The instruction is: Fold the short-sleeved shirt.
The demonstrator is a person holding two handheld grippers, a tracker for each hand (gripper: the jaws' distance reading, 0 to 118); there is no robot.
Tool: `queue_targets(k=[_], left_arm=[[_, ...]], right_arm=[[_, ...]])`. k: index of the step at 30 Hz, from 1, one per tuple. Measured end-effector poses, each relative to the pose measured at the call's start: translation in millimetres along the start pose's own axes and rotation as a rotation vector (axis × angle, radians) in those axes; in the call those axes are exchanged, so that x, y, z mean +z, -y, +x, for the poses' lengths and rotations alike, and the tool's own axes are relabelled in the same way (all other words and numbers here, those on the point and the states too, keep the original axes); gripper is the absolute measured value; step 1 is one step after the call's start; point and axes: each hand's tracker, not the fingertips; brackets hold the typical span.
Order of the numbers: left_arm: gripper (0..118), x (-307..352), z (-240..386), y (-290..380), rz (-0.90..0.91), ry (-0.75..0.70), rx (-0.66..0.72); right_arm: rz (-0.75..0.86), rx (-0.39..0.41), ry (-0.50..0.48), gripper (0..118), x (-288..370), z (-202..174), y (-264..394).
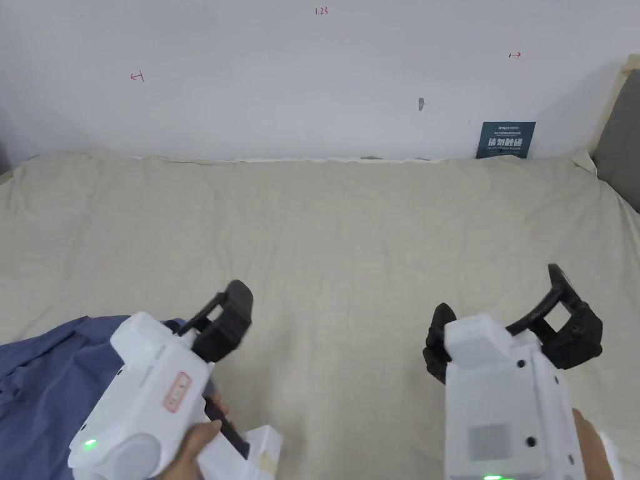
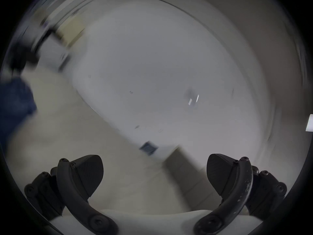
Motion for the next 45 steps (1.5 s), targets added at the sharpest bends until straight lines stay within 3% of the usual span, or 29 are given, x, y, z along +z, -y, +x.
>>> queue_targets(k=[2, 3, 4, 5, 6, 7, 11, 13, 15, 17, 25, 45], left_arm=[[118, 1, -19, -2, 0.029, 0.08, 0.424], [118, 2, -25, -1, 0.043, 0.081, 0.526], [118, 4, -27, 0, 0.057, 0.061, 0.571], [118, 5, -28, -1, 0.058, 0.032, 0.553], [118, 5, -23, -2, 0.055, 0.003, 0.483], [118, 6, -16, -4, 0.054, -0.036, 0.316], [118, 5, 29, 3, 0.06, -0.165, -0.461], [118, 3, 42, 18, 0.08, -0.198, -0.796], [118, 1, 46, 33, 0.093, -0.211, -1.006], [118, 0, 48, 43, 0.103, -0.221, -1.094], [118, -1, 41, 41, 0.105, -0.218, -1.033], [118, 5, 41, 40, 0.125, -0.217, -1.054]], right_arm=[[0.116, 0.227, 0.116, 118, 7, -10, -3], [0.145, 0.278, 0.146, 118, 9, -13, -3], [0.157, 0.29, 0.165, 118, 10, -13, -1], [0.142, 0.249, 0.15, 118, 10, -12, 0], [0.116, 0.174, 0.12, 118, 9, -8, -1], [0.068, 0.08, 0.075, 118, 6, 0, -1], [-0.134, -0.448, -0.138, 118, -8, 34, 9], [-0.187, -0.655, -0.205, 118, -14, 42, 18], [-0.217, -0.771, -0.238, 118, -17, 44, 26], [-0.236, -0.816, -0.252, 118, -18, 39, 31], [-0.23, -0.764, -0.253, 118, -12, 35, 28], [-0.229, -0.772, -0.261, 118, -12, 41, 28]])
